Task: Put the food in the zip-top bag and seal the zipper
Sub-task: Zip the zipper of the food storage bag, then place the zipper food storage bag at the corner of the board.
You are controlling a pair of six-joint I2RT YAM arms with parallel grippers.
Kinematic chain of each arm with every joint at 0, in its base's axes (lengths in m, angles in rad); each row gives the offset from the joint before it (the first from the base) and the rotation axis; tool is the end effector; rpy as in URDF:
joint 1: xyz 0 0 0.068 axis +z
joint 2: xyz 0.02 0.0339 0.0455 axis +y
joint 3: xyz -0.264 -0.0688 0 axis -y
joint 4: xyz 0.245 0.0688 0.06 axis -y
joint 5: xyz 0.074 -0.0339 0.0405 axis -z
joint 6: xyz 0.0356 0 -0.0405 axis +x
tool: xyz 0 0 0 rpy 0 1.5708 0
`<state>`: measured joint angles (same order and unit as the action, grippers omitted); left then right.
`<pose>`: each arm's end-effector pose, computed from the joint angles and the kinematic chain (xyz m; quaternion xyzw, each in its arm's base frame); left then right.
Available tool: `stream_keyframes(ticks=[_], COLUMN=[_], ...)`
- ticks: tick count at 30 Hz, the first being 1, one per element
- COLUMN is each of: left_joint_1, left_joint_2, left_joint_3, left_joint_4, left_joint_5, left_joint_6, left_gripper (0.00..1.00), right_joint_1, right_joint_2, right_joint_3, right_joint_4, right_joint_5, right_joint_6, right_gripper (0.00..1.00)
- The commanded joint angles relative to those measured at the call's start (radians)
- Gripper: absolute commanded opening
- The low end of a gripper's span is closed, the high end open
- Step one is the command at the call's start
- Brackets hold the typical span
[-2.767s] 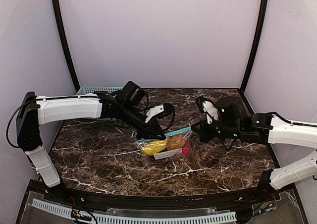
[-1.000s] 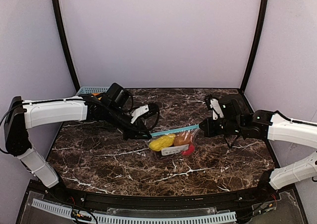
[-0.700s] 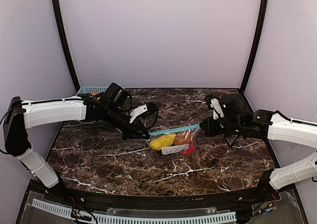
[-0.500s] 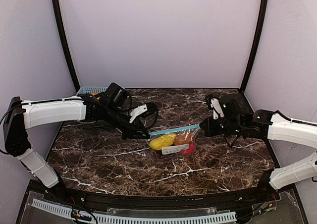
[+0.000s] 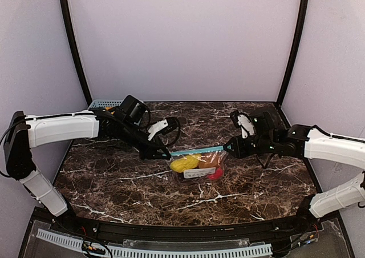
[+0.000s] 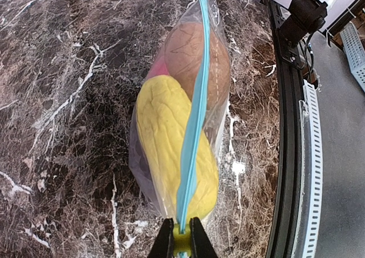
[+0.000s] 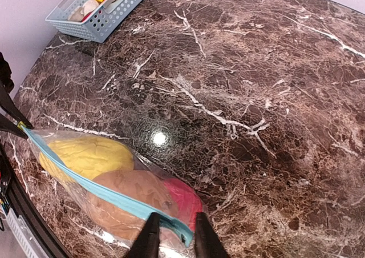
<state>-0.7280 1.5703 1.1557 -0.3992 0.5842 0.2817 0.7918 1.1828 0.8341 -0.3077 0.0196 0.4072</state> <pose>0.2404 -0.2405 0.2583 0.5235 0.7274 -0.3393 0.2859 0.1815 0.1829 0.2637 -0.1672 0.8815 0.2418 0.3694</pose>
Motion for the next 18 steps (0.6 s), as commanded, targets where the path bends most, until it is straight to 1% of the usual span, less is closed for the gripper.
stream_keyframes(ticks=[1, 4, 5, 6, 7, 8, 9, 10, 11, 13, 15, 18], left_joint_1=[0.006, 0.006, 0.006, 0.006, 0.006, 0.006, 0.006, 0.006, 0.007, 0.006, 0.007, 0.01], left_joint_2=[0.016, 0.022, 0.021, 0.019, 0.017, 0.009, 0.003, -0.009, -0.016, -0.04, -0.07, -0.096], left_joint_3=[0.025, 0.018, 0.016, 0.014, 0.013, 0.007, 0.004, -0.005, -0.01, -0.024, -0.033, -0.035], left_joint_4=[-0.003, 0.013, 0.021, 0.025, 0.034, 0.04, 0.055, 0.065, 0.088, 0.119, 0.138, 0.154], left_joint_5=[-0.019, -0.07, -0.078, -0.089, -0.09, -0.085, -0.079, -0.065, -0.058, -0.048, -0.047, -0.048], left_joint_6=[-0.081, -0.109, -0.115, -0.126, -0.131, -0.141, -0.152, -0.158, -0.173, -0.199, -0.219, -0.249], left_gripper=[0.02, 0.03, 0.05, 0.15, 0.21, 0.34, 0.4, 0.52, 0.57, 0.74, 0.82, 0.86], right_joint_1=[-0.005, -0.005, -0.003, -0.004, -0.004, -0.004, -0.005, -0.005, -0.005, -0.004, -0.005, -0.006], right_joint_2=[0.029, 0.025, 0.021, 0.016, 0.01, 0.003, -0.003, -0.011, -0.016, -0.022, -0.024, -0.023], right_joint_3=[0.039, 0.046, 0.046, 0.046, 0.046, 0.046, 0.045, 0.043, 0.042, 0.043, 0.05, 0.059], right_joint_4=[0.029, 0.036, 0.036, 0.036, 0.037, 0.038, 0.038, 0.038, 0.037, 0.032, 0.019, 0.008], right_joint_5=[-0.059, -0.061, -0.057, -0.053, -0.052, -0.049, -0.046, -0.041, -0.034, -0.024, 0.01, 0.042], right_joint_6=[-0.03, -0.035, -0.036, -0.037, -0.036, -0.035, -0.033, -0.031, -0.028, -0.024, -0.015, -0.008], right_gripper=[0.39, 0.66, 0.73, 0.8, 0.84, 0.88, 0.92, 0.96, 0.98, 0.99, 0.99, 0.99])
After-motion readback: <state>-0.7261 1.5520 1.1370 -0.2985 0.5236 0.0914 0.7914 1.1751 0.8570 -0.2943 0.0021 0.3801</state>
